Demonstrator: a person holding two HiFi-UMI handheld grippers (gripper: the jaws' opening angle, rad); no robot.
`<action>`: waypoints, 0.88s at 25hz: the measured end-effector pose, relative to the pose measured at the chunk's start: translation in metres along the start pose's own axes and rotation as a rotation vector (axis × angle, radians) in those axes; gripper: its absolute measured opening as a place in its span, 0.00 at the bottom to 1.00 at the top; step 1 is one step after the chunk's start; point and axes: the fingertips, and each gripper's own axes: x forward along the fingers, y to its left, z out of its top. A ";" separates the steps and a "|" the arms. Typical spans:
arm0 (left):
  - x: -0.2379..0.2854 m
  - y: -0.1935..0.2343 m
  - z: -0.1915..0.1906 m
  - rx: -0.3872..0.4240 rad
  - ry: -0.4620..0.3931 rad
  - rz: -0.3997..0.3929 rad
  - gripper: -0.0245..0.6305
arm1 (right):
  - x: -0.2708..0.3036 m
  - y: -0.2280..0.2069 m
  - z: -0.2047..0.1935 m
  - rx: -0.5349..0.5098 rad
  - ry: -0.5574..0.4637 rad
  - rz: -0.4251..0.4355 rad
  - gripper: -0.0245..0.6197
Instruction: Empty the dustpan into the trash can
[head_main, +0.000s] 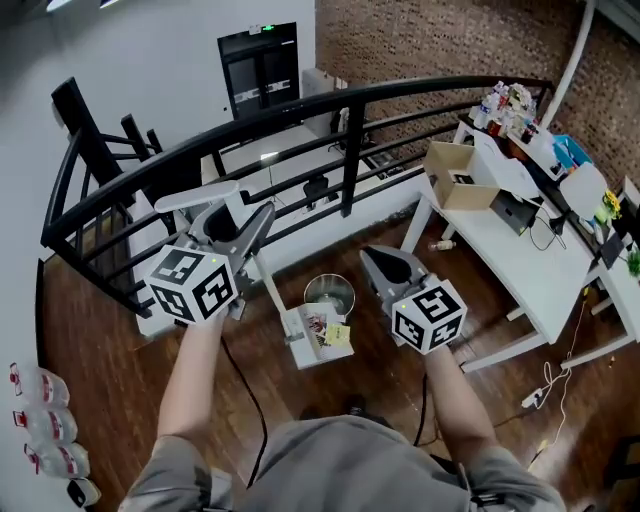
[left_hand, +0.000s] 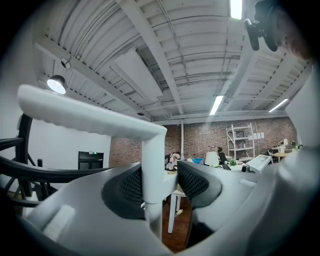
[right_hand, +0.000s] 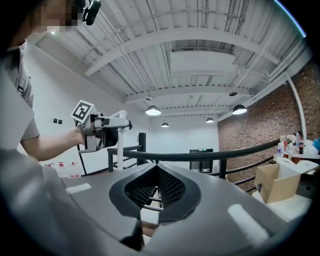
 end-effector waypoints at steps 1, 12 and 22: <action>0.007 0.001 0.002 0.002 -0.002 0.003 0.34 | 0.002 -0.006 0.002 -0.004 -0.002 0.005 0.04; 0.076 0.036 -0.023 -0.035 0.029 0.033 0.33 | 0.021 -0.062 -0.006 0.024 0.000 0.036 0.04; 0.120 0.121 -0.082 -0.136 0.161 0.042 0.33 | 0.074 -0.110 -0.022 0.066 0.039 -0.078 0.04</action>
